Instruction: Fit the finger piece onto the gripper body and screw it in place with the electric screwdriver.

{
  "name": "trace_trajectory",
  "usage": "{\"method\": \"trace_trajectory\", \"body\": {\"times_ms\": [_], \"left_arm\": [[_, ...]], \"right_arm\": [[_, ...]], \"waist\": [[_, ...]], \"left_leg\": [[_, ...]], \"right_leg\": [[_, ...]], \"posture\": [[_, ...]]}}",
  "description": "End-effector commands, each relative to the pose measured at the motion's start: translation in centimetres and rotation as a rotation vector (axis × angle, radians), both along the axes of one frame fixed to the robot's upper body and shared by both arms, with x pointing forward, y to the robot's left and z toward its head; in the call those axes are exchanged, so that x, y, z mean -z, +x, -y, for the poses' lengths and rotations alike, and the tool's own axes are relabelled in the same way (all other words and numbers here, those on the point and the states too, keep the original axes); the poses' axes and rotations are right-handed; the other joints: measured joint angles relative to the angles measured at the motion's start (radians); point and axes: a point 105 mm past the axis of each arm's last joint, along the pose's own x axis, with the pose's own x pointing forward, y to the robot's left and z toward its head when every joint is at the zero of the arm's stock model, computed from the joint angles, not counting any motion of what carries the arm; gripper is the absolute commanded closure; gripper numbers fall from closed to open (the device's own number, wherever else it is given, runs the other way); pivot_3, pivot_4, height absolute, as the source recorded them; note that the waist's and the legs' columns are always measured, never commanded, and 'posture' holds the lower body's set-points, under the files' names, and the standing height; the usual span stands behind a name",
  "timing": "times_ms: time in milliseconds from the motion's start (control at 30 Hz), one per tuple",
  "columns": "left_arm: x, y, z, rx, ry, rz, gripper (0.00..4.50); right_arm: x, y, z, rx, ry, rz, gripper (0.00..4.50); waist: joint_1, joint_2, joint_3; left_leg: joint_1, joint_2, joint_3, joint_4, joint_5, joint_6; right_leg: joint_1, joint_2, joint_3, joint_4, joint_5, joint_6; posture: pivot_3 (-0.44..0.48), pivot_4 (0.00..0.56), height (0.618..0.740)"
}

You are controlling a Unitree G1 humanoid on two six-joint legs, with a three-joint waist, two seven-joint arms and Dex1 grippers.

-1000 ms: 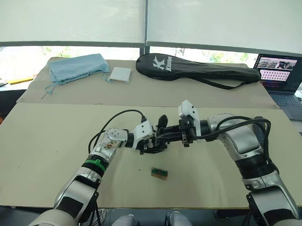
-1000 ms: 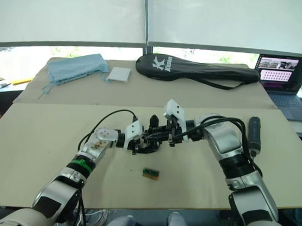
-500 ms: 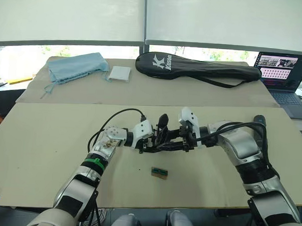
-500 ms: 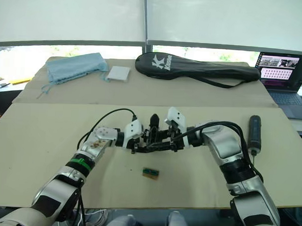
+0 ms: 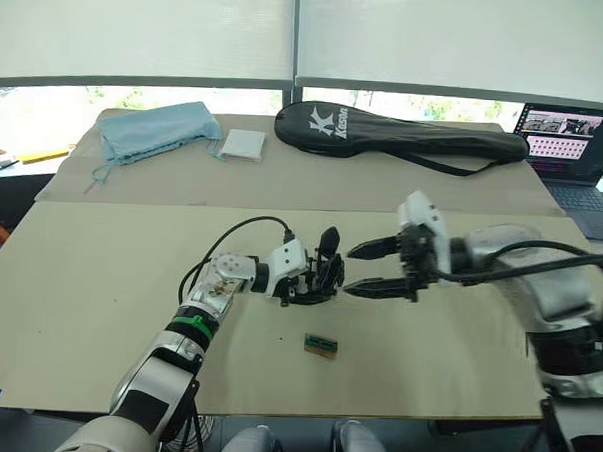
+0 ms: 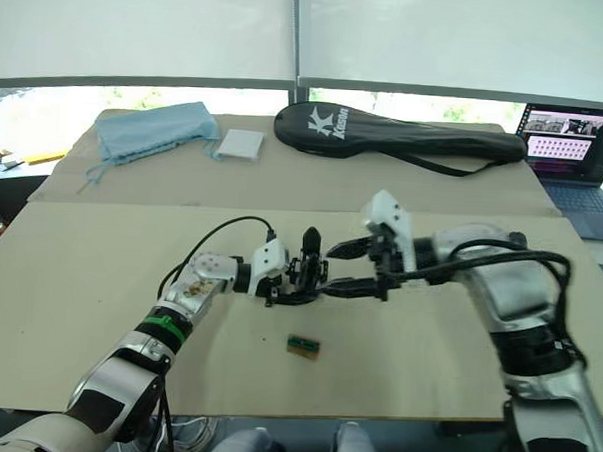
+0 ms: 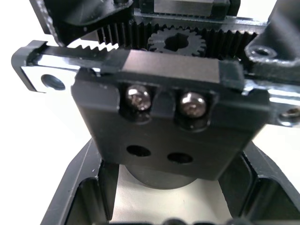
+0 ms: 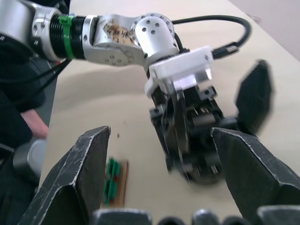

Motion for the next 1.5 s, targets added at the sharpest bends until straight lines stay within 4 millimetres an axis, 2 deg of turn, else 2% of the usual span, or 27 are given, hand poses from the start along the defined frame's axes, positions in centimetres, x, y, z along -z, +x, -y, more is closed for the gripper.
{"method": "trace_trajectory", "body": {"times_ms": [33, 67, 133, 267, 367, 467, 533, 633, 767, 867, 1000, 1100, 1167, 1233, 1267, 1300, 1433, 1500], "left_arm": [[-0.7, -0.1, -1.0, 0.001, -0.018, 0.002, 0.47], [-0.7, -0.3, -1.7, -0.002, -0.014, 0.002, 0.01], [-1.1, -0.9, -3.4, -0.006, -0.010, 0.009, 0.00], [-3.5, -2.7, -5.2, 0.005, -0.047, -0.002, 0.00], [-8.3, -5.8, -6.3, 0.061, -0.100, -0.014, 0.00], [-12.0, -8.5, -6.6, 0.123, -0.095, -0.009, 0.00], [-13.9, -9.6, -6.6, 0.147, -0.083, 0.012, 0.00], [-17.2, -11.0, -6.4, 0.180, -0.090, 0.047, 0.00], [-19.8, -11.6, -6.0, 0.192, -0.125, 0.073, 0.00], [-22.1, -12.3, -5.5, 0.223, -0.174, 0.083, 0.00], [-21.9, -12.6, -5.3, 0.234, -0.153, 0.089, 0.00], [-21.4, -12.7, -5.3, 0.230, -0.126, 0.090, 0.00], [-21.1, -12.7, -5.4, 0.229, -0.114, 0.091, 0.00], [-21.1, -12.6, -5.5, 0.225, -0.112, 0.091, 0.00], [-21.1, -12.6, -5.5, 0.225, -0.111, 0.090, 0.00], [-21.0, -12.6, -5.5, 0.226, -0.109, 0.090, 0.00], [-20.4, -12.4, -5.8, 0.226, -0.085, 0.091, 0.00], [-20.0, -12.3, -5.9, 0.224, -0.067, 0.095, 0.00]], "right_arm": [[-1.3, -0.3, 2.8, 0.091, -0.046, -0.005, 0.69], [-1.2, -0.3, 4.3, 0.151, -0.089, -0.043, 0.44], [-1.2, 0.0, 7.0, 0.304, -0.145, -0.114, 0.03], [-1.6, 1.5, 11.3, 0.611, -0.171, -0.200, 0.03], [-1.3, 3.3, 16.4, 0.930, -0.214, -0.227, 0.03], [-0.9, 4.2, 20.2, 1.191, -0.225, -0.274, 0.03], [-0.5, 4.7, 21.9, 1.305, -0.249, -0.283, 0.03], [0.8, 4.9, 23.4, 1.404, -0.281, -0.323, 0.03], [2.3, 5.1, 23.6, 1.416, -0.308, -0.371, 0.03], [3.9, 6.0, 23.5, 1.433, -0.300, -0.386, 0.03], [5.1, 6.9, 23.2, 1.414, -0.305, -0.373, 0.03], [5.8, 7.2, 22.9, 1.402, -0.299, -0.383, 0.74], [5.8, 7.3, 22.8, 1.381, -0.306, -0.372, 1.58], [5.1, 7.6, 22.4, 1.331, -0.309, -0.355, 2.19], [4.6, 7.7, 21.9, 1.272, -0.314, -0.345, 2.49], [3.9, 7.9, 21.1, 1.179, -0.318, -0.335, 2.57], [1.8, 7.3, 16.8, 0.725, -0.380, -0.312, 2.57], [1.6, 6.3, 15.3, 0.535, -0.462, -0.293, 2.57]], "waist": [[-0.001, 0.000, 0.000], [-0.002, 0.000, 0.000], [-0.006, 0.000, 0.000], [-0.014, 0.000, 0.000], [-0.006, 0.001, 0.001], [0.000, 0.001, 0.002], [0.002, 0.002, 0.002], [-0.001, 0.002, 0.003], [-0.007, 0.002, 0.003], [-0.015, 0.002, 0.003], [-0.029, 0.003, 0.003], [-0.032, 0.003, 0.004], [-0.032, 0.003, 0.004], [-0.031, 0.003, 0.004], [-0.031, 0.004, 0.004], [-0.031, 0.005, 0.005], [-0.033, 0.010, 0.009], [-0.033, 0.015, 0.012]], "left_leg": [[0.000, 0.000, 0.000, 0.000, 0.000, 0.000], [0.000, 0.000, 0.000, 0.000, 0.000, 0.000], [0.000, 0.001, 0.001, -0.001, 0.000, 0.000], [0.001, 0.004, 0.002, -0.003, 0.000, 0.000], [-0.003, 0.004, 0.004, -0.004, -0.002, 0.002], [-0.006, 0.004, 0.005, -0.004, -0.002, 0.002], [-0.005, 0.003, 0.006, -0.004, -0.002, 0.002], [-0.005, 0.003, 0.006, -0.003, -0.001, 0.001], [-0.004, 0.003, 0.006, -0.003, 0.000, -0.001], [-0.002, 0.003, 0.007, -0.003, 0.001, -0.001], [0.005, 0.003, 0.007, -0.008, 0.001, -0.002], [0.007, 0.003, 0.007, -0.010, 0.002, -0.003], [0.007, 0.003, 0.007, -0.009, 0.002, -0.003], [0.008, 0.003, 0.007, -0.009, 0.002, -0.003], [0.009, 0.003, 0.007, -0.009, 0.002, -0.003], [0.010, 0.003, 0.007, -0.009, 0.002, -0.003], [0.010, 0.003, 0.007, -0.009, 0.002, -0.003], [0.010, 0.003, 0.008, -0.009, 0.002, -0.003]], "right_leg": [[0.000, 0.000, 0.000, 0.000, 0.000, 0.000], [0.000, 0.000, 0.000, 0.000, 0.000, 0.000], [-0.001, 0.000, 0.002, 0.000, 0.000, 0.000], [-0.002, 0.000, 0.004, 0.000, 0.000, -0.001], [-0.005, -0.002, 0.005, 0.000, 0.000, -0.001], [-0.007, -0.002, 0.005, 0.000, 0.000, -0.001], [-0.007, -0.002, 0.004, -0.001, 0.000, -0.001], [-0.007, -0.002, 0.004, -0.001, 0.000, -0.001], [-0.006, 0.001, 0.004, 0.000, 0.000, -0.001], [-0.005, 0.002, 0.005, 0.000, 0.000, -0.001], [-0.001, 0.002, 0.006, 0.000, 0.000, -0.001], [0.000, 0.003, 0.006, 0.000, 0.000, -0.002], [0.001, 0.003, 0.006, 0.000, 0.000, -0.002], [0.003, 0.003, 0.006, -0.001, 0.000, -0.002], [0.003, 0.003, 0.006, -0.001, 0.000, -0.002], [0.004, 0.003, 0.006, -0.001, 0.000, -0.002], [0.004, 0.004, 0.006, -0.001, -0.001, -0.002], [0.004, 0.004, 0.005, -0.001, -0.001, -0.002]], "posture": [[0.000, 0.150, 0.736], [0.000, 0.150, 0.736], [0.000, 0.150, 0.736], [0.000, 0.150, 0.736], [0.000, 0.150, 0.736], [0.000, 0.150, 0.736], [0.000, 0.150, 0.736], [0.000, 0.150, 0.736], [0.000, 0.150, 0.736], [0.000, 0.150, 0.736], [0.000, 0.150, 0.736], [0.000, 0.150, 0.736], [0.000, 0.150, 0.736], [0.000, 0.150, 0.736], [0.000, 0.150, 0.736], [0.000, 0.150, 0.736], [0.000, 0.150, 0.736], [0.000, 0.150, 0.736]]}}
